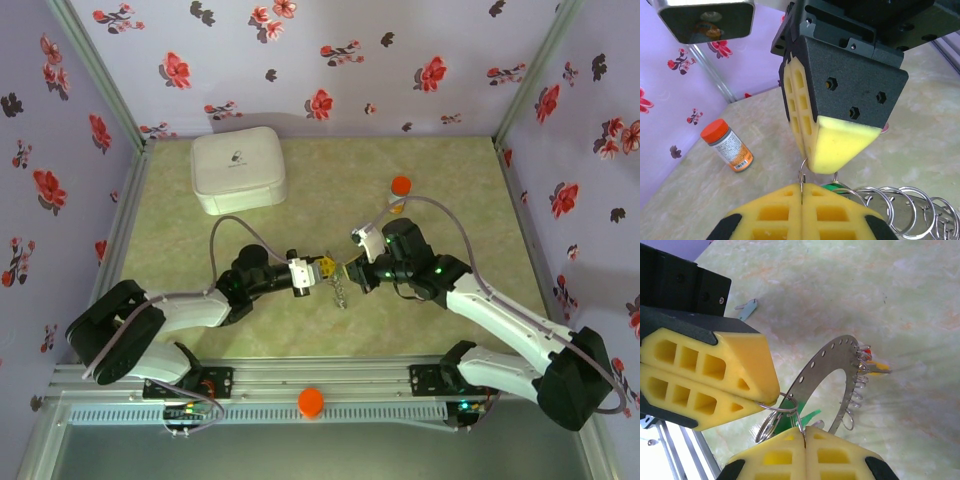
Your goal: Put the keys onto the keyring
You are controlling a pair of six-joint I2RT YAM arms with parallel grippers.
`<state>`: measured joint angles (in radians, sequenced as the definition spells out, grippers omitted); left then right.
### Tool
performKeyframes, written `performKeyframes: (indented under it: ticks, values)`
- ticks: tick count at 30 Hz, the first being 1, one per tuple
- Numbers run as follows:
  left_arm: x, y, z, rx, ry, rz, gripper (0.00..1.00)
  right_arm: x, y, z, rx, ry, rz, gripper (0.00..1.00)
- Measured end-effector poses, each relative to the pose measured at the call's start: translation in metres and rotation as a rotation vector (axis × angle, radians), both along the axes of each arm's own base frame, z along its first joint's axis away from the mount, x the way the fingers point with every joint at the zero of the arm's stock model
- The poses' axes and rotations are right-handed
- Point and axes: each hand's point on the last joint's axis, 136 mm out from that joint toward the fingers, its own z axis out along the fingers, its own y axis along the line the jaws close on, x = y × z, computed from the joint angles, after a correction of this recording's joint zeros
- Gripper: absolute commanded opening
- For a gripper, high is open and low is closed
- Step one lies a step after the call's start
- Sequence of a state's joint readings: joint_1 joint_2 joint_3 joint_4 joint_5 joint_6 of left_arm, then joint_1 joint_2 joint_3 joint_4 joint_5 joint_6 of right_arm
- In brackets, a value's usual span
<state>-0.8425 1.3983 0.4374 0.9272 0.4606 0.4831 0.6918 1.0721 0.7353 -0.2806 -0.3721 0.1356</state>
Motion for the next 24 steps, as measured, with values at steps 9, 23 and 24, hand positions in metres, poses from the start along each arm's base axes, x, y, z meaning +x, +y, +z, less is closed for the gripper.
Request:
performKeyframes:
  ticks: [9,23,24]
  values:
    - [-0.001,0.003,0.001,-0.022,-0.01,0.007,0.0,-0.004,0.008,-0.004,0.03,0.056,0.04,0.0]
    - [-0.001,0.004,0.025,-0.16,0.091,0.022,0.0,0.005,-0.014,0.028,0.038,-0.056,-0.019,0.58]
    - [-0.002,0.005,0.027,-0.178,0.106,0.023,0.0,0.003,-0.017,0.034,0.054,-0.087,-0.017,0.59]
